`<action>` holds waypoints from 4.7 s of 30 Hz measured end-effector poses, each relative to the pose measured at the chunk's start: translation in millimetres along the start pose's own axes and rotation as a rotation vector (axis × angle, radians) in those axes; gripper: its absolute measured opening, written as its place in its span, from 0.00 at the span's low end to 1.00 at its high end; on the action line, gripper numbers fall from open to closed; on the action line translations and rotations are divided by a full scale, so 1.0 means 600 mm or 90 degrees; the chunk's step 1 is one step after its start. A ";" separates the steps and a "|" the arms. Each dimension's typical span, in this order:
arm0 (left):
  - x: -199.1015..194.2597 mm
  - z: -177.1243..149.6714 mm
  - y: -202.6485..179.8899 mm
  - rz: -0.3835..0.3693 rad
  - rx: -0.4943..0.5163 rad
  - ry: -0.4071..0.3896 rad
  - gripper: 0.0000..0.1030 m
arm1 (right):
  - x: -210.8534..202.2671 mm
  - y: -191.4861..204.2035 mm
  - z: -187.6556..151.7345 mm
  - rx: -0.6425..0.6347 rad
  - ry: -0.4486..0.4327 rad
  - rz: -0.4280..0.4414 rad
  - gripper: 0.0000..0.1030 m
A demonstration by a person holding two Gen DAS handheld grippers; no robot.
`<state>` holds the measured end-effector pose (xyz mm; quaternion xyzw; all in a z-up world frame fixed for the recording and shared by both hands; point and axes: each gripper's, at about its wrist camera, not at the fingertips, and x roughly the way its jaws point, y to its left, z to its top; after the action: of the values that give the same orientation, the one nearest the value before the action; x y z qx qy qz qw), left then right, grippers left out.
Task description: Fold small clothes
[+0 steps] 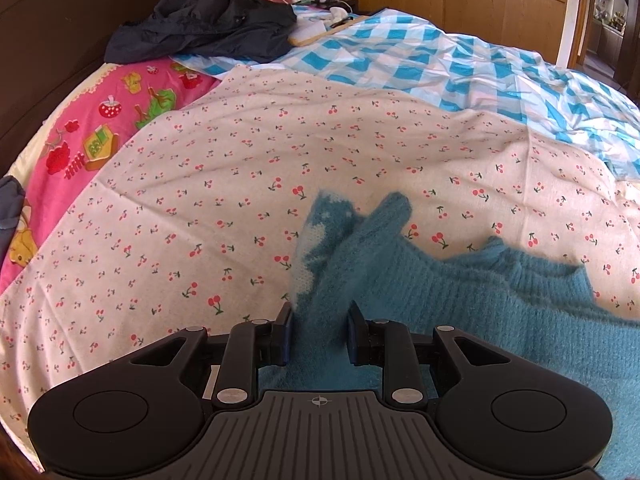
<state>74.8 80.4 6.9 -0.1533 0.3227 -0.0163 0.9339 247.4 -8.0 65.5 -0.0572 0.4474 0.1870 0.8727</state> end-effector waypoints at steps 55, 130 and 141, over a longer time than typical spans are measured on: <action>0.002 -0.059 -0.460 -0.255 0.309 0.057 0.28 | -0.190 -0.565 -0.270 0.433 -0.154 0.107 0.21; 0.045 -0.041 -0.367 -0.188 0.354 0.040 0.50 | -0.181 -0.525 -0.284 0.400 -0.112 -0.003 0.26; 0.067 -0.001 -0.316 -0.153 0.267 0.051 0.56 | -0.155 -0.573 -0.318 0.471 -0.132 0.003 0.18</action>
<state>119.1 -105.4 38.4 0.0076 0.3285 -0.1998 0.9231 182.8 -402.3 3.6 0.2819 0.3940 0.0194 0.8746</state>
